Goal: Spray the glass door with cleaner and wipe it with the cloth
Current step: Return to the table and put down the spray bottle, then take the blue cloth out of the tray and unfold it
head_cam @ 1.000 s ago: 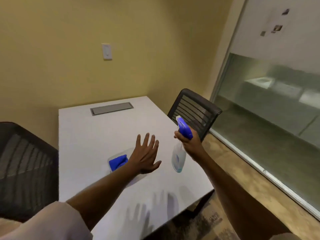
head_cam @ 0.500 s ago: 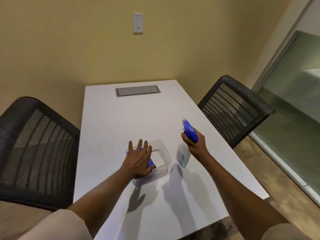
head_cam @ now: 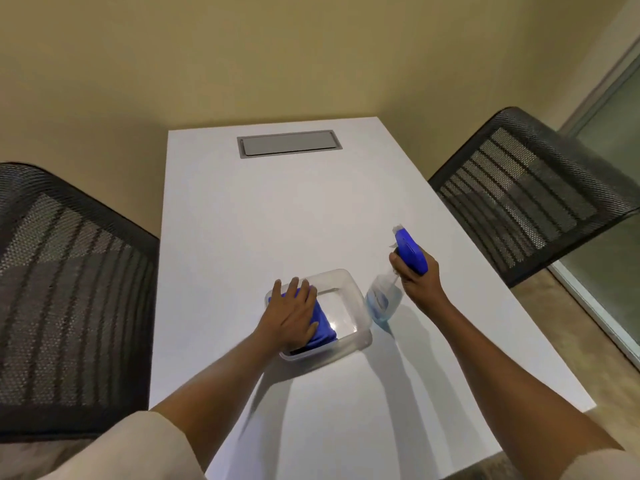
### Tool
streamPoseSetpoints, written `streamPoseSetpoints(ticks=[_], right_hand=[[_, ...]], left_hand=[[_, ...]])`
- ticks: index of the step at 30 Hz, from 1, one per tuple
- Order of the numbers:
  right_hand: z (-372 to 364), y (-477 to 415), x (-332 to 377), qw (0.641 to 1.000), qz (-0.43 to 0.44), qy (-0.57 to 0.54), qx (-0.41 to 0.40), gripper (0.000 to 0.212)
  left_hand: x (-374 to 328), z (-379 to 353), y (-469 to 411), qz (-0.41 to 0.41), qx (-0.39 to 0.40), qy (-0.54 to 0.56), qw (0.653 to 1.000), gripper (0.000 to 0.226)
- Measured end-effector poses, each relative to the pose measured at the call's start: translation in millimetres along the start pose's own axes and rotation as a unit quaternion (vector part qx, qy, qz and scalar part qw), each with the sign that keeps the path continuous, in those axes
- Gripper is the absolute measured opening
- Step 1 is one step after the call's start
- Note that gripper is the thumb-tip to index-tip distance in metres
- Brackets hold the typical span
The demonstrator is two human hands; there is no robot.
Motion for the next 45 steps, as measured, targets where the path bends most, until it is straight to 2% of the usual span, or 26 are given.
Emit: streamPoseSetpoints(ticks=[11,17,19,21,24,26,28,32,35,38,40,43,45], right_hand=[[-1,-6,-2,0.999,-0.03,-0.012,-0.019,0.008],[2,2,-27,0.995,-0.097,0.002,-0.034,0.049],[3,9,-33,0.991,-0.093,0.054,-0.076,0.062],[8,25,-35,0.977,-0.095,0.096,-0.165,0.07],[11,60,-40,0.947,-0.128,0.09,-0.28,0.07],[4,78,-45,0.938,-0.16,0.095,-0.292,0.066],[-13,91,-48,0.947,-0.166,0.089,-0.26,0.058],[-61,102,-43,0.984,-0.075,0.106,-0.126,0.034],[-97,99,-43,0.988,-0.036,0.15,-0.019,0.022],[-131,90,-51,0.952,-0.032,0.291,0.092,0.034],[-146,85,-64,0.915,-0.075,0.366,0.151,0.047],[-158,81,-80,0.887,-0.157,0.383,0.205,0.066],[-164,78,-84,0.881,-0.169,0.38,0.226,0.062]], left_hand=[[6,-18,5,0.019,-0.008,0.019,1.0,0.078],[13,-14,8,0.023,-0.02,0.013,0.999,0.074],[15,-13,10,0.027,-0.024,0.012,0.999,0.073],[16,-13,12,0.033,-0.029,0.013,0.999,0.071],[16,-8,13,0.048,-0.043,0.014,0.998,0.066],[15,-3,12,0.06,-0.058,0.014,0.996,0.063],[14,0,11,0.065,-0.066,0.015,0.996,0.059],[19,1,5,0.058,-0.055,-0.002,0.997,0.049],[21,2,-2,0.03,-0.049,-0.016,0.998,0.034],[20,2,-6,0.0,-0.041,-0.032,0.999,0.031],[19,-1,-7,-0.006,-0.033,-0.029,0.999,0.034],[21,-6,-8,0.015,-0.005,-0.017,1.0,0.04],[22,-10,-9,0.031,0.005,-0.017,0.999,0.039]])
Point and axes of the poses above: each hand's wrist, its own y-axis away from the middle knuckle, its own z-axis out of the back of the hand, x = y × z, the point moved 6 cm from there along -y, towards the middle knuckle, and after that the axes turned 12 degrees about -x, right-handed, at the moved point
